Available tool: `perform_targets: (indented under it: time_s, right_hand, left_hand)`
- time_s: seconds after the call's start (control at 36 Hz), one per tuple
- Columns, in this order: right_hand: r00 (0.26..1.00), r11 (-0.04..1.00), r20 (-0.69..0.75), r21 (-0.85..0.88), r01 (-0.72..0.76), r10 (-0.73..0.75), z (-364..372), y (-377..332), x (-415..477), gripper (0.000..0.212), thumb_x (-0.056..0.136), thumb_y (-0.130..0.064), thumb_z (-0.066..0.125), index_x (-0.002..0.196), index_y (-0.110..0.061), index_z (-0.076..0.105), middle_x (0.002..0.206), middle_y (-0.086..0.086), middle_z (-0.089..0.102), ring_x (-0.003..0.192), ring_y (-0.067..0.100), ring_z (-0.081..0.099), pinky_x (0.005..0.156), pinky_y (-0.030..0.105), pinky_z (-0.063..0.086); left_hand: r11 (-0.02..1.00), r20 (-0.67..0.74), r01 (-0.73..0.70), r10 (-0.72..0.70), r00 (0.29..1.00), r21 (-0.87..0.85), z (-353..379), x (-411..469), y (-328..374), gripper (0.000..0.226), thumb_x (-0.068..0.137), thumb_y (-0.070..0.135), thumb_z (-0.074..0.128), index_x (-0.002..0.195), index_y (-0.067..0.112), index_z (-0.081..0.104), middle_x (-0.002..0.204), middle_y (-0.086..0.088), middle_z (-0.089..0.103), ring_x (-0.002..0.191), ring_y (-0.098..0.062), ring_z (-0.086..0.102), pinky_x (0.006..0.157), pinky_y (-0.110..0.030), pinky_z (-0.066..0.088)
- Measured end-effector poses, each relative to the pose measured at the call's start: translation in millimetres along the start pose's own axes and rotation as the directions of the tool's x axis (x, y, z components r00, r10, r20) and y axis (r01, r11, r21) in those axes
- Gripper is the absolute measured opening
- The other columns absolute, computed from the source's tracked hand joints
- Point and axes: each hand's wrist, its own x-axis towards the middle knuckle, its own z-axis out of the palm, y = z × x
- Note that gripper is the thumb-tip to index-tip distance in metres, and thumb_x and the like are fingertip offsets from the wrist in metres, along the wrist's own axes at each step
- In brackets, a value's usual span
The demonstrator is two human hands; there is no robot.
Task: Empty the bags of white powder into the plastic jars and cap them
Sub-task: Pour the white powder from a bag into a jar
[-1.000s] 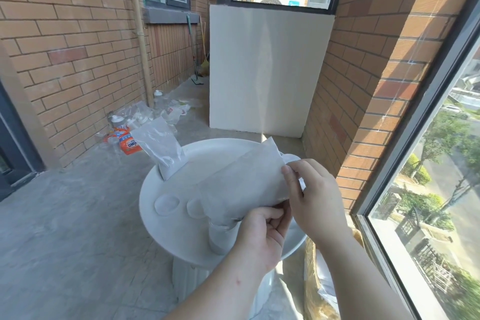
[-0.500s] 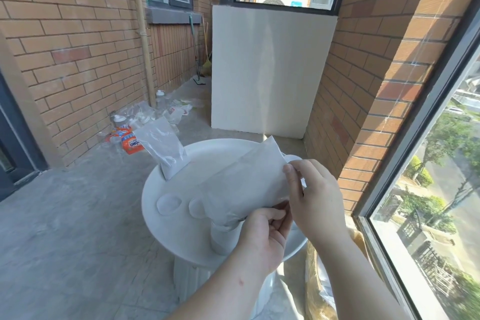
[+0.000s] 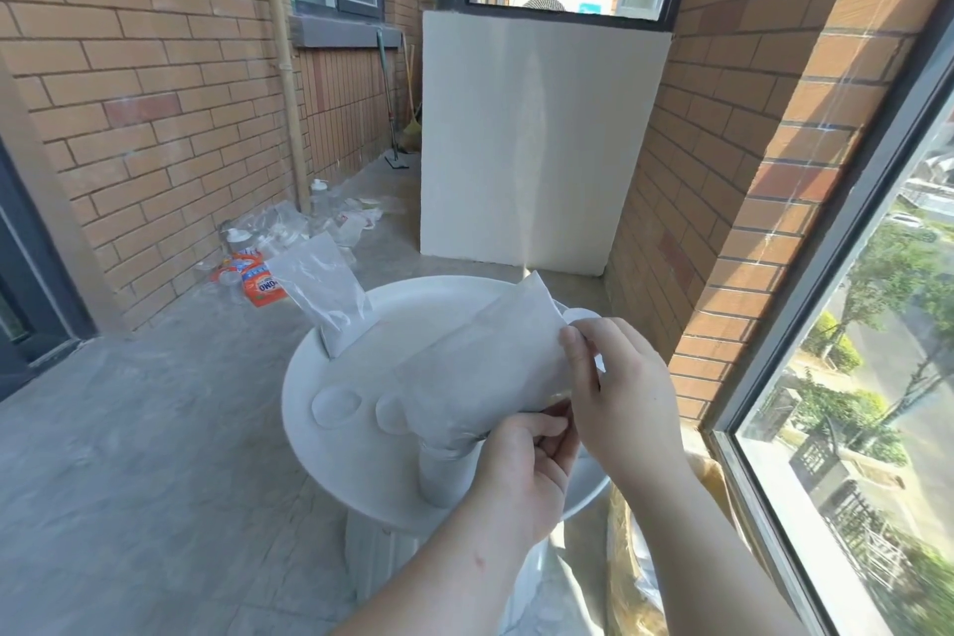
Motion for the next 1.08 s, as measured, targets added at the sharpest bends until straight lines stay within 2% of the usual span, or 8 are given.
perform_targets:
  time_s: [0.39, 0.61, 0.78, 1.08]
  right_hand:
    - [1.0, 1.0, 0.015, 0.001, -0.008, 0.008, -1.7, 0.3, 1.2, 0.024, 0.1, -0.032, 0.047, 0.085, -0.019, 0.061, 0.083, -0.006, 0.059, 0.075, 0.021, 0.055, 0.063, 0.044, 0.048]
    - [1.0, 1.0, -0.003, -0.001, -0.011, 0.011, -5.5, -1.4, 2.6, 0.022, 0.1, -0.024, 0.051, 0.088, -0.013, 0.065, 0.085, -0.004, 0.063, 0.078, 0.022, 0.058, 0.065, 0.045, 0.049]
    - [1.0, 1.0, 0.004, -0.002, 0.006, -0.006, -3.4, -0.9, 3.2, 0.023, 0.101, -0.025, 0.05, 0.088, -0.012, 0.064, 0.083, -0.003, 0.061, 0.075, 0.023, 0.056, 0.064, 0.046, 0.048]
    - [1.0, 1.0, 0.013, -0.014, 0.01, -0.009, -3.0, -3.7, 4.6, 0.024, 0.101, -0.027, 0.049, 0.089, -0.013, 0.065, 0.084, -0.003, 0.061, 0.076, 0.024, 0.058, 0.065, 0.047, 0.049]
  left_hand:
    - [1.0, -0.012, 0.006, -0.006, 1.0, 0.009, -1.5, 2.3, -0.2, 0.031, 0.084, -0.021, 0.041, 0.089, -0.007, 0.068, 0.076, -0.016, 0.072, 0.061, -0.022, 0.072, 0.055, -0.026, 0.059]
    - [1.0, -0.018, -0.001, 0.001, 1.0, 0.008, -3.8, 1.9, 0.9, 0.03, 0.084, -0.022, 0.042, 0.082, -0.006, 0.068, 0.077, -0.015, 0.072, 0.064, -0.022, 0.073, 0.067, -0.028, 0.062]
    - [1.0, -0.025, 0.002, -0.003, 1.0, -0.007, -2.4, 2.9, 1.1, 0.03, 0.084, -0.022, 0.042, 0.083, -0.006, 0.068, 0.074, -0.014, 0.071, 0.061, -0.021, 0.072, 0.059, -0.026, 0.061]
    - [1.0, -0.018, 0.013, -0.013, 1.0, -0.007, -0.6, -0.5, 0.2, 0.032, 0.084, -0.021, 0.04, 0.08, -0.004, 0.067, 0.071, -0.012, 0.071, 0.059, -0.02, 0.072, 0.058, -0.027, 0.06]
